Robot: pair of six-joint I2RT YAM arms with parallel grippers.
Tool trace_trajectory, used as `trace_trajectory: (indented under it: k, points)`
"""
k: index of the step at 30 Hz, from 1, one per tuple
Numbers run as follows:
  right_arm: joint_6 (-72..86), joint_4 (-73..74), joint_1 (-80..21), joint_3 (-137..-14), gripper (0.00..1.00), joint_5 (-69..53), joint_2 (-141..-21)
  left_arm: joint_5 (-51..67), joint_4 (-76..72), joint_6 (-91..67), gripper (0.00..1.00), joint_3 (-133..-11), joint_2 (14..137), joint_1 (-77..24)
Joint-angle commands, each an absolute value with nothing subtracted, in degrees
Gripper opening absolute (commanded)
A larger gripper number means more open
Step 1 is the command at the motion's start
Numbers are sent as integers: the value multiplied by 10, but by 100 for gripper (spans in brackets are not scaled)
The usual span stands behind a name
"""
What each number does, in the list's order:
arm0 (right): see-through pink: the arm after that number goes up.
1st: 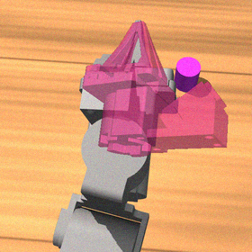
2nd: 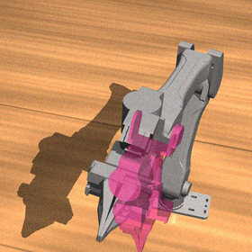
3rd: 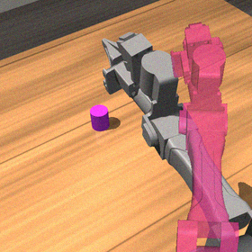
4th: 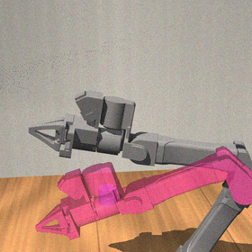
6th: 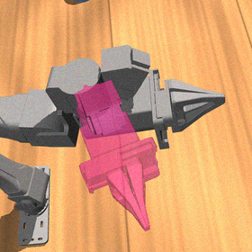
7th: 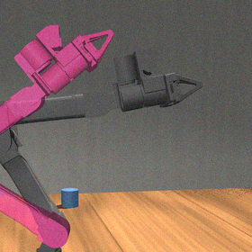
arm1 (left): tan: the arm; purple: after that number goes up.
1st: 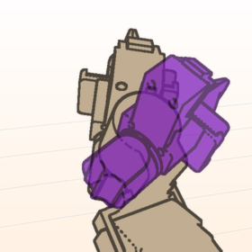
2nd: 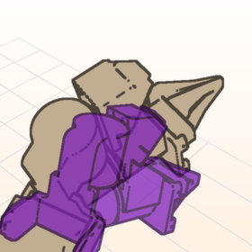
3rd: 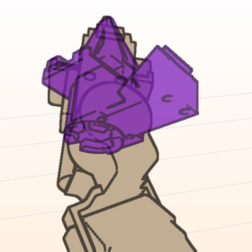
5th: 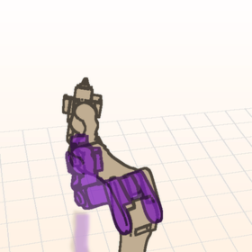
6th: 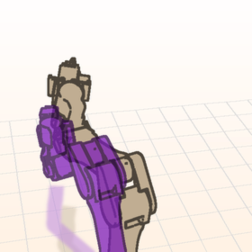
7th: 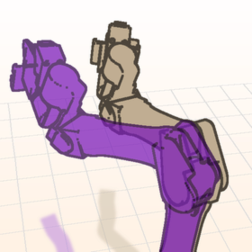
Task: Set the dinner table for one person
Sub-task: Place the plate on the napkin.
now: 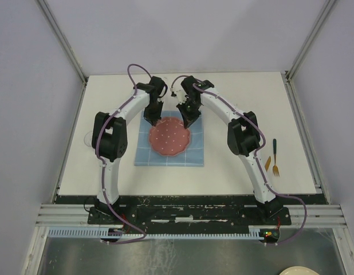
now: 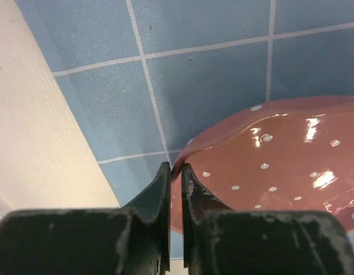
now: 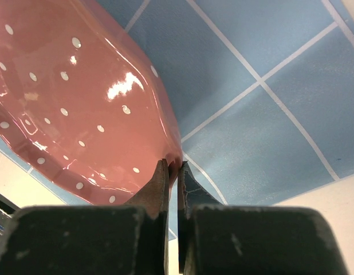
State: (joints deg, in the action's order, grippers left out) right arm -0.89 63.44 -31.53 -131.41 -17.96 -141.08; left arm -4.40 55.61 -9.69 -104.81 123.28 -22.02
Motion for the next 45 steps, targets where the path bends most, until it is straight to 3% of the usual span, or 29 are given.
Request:
trace_trajectory:
  k: [1,16,45]
  points:
    - [-33,628,-378,-1345,2,-300,-1405,-8,445,-87,3,-1066,1205,-224]
    - [-36,612,-384,-1285,2,-252,-1379,7,431,-97,3,-1088,1224,-222]
    - [-38,609,-382,-1301,2,-239,-1397,-13,385,-88,4,-1066,1234,-223]
